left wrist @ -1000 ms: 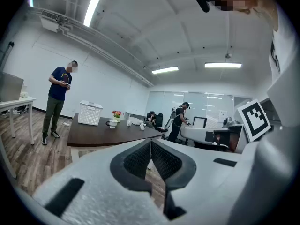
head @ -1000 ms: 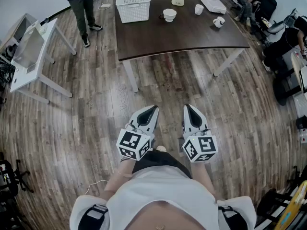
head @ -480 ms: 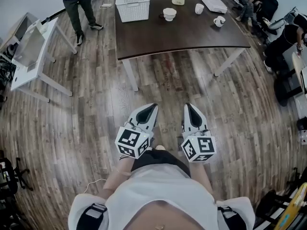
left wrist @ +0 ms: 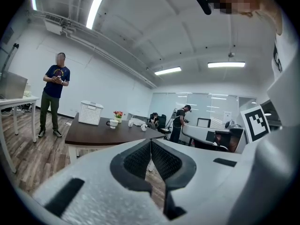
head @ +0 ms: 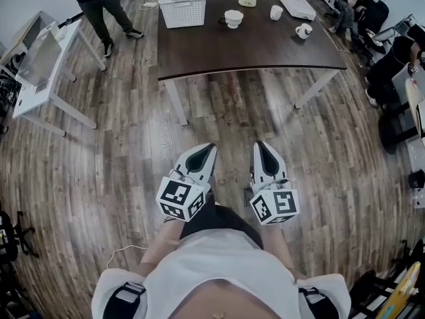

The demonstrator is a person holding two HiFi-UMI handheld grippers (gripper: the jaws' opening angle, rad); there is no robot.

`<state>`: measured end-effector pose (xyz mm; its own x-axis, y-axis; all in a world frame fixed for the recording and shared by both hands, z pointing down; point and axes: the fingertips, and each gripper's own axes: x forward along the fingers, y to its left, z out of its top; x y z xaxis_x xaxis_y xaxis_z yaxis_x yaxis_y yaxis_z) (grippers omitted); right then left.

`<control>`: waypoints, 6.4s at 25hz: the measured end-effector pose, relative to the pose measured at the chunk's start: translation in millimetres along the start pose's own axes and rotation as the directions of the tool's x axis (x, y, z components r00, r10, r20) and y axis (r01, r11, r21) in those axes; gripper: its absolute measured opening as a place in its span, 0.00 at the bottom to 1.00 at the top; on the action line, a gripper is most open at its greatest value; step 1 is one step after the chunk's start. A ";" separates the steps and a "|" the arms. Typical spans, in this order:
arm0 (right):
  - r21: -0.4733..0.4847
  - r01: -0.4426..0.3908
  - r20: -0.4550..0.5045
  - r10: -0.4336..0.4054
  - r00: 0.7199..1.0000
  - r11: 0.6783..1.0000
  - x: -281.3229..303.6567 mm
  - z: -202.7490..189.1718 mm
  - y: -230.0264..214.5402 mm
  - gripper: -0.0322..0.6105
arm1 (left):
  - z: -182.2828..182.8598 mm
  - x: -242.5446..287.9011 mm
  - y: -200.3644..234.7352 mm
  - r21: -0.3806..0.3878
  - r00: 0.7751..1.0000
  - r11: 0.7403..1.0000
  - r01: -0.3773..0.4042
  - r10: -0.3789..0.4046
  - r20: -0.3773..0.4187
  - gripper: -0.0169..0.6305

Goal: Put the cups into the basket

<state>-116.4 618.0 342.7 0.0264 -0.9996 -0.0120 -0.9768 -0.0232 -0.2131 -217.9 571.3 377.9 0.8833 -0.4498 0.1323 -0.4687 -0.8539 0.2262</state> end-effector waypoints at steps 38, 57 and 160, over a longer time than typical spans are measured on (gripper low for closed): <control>-0.048 0.028 -0.119 -0.033 0.992 0.998 150.1 -13.3 -84.8 0.07 | 34.7 162.6 109.1 -0.049 0.999 0.999 0.014 -0.015 -0.034 0.05; 0.045 0.024 -0.173 -0.016 0.985 0.999 306.2 -17.9 -120.3 0.07 | 69.0 265.6 217.1 -0.074 0.999 0.997 0.020 -0.023 -0.039 0.05; 0.008 -0.985 -0.999 -0.035 -0.014 0.171 718.9 -179.5 -312.5 0.93 | 75.4 534.1 441.3 -0.356 0.985 0.922 -0.151 0.108 -0.137 0.05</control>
<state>169.7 -96.5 576.0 -0.1784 -0.0023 0.9839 -0.1910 0.9811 -0.0324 47.8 -65.5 475.7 0.8174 -0.4997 0.2866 -0.5695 -0.6266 0.5320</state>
